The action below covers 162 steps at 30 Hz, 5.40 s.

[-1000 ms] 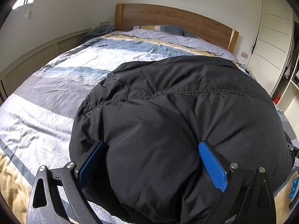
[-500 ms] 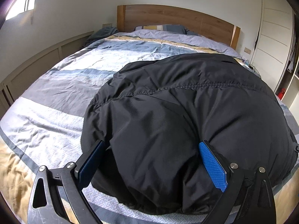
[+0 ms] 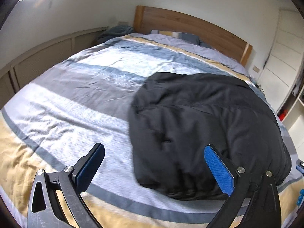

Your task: Fold large clothes

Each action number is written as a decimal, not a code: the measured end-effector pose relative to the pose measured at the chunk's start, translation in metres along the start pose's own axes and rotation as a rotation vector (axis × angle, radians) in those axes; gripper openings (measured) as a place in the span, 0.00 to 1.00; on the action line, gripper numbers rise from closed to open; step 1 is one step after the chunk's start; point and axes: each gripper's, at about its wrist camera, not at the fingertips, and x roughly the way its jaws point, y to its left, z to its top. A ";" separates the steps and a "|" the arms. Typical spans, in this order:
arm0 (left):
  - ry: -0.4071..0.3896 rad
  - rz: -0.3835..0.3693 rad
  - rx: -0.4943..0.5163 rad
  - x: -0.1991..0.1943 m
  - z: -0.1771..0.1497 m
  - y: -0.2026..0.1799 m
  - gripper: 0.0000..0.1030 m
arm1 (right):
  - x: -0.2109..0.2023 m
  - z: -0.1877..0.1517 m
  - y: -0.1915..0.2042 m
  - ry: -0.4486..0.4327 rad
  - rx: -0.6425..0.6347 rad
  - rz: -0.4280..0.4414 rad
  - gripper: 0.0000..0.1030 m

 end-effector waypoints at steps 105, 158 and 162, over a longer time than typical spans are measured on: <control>0.032 -0.134 0.066 -0.178 -0.057 -0.025 0.99 | -0.195 -0.105 0.068 -0.116 -0.186 -0.073 0.73; -0.098 0.088 0.142 -0.245 -0.137 -0.037 0.99 | -0.239 -0.176 0.089 -0.253 -0.341 -0.190 0.73; -0.073 0.095 0.138 -0.235 -0.137 -0.037 0.99 | -0.225 -0.175 0.087 -0.225 -0.337 -0.186 0.73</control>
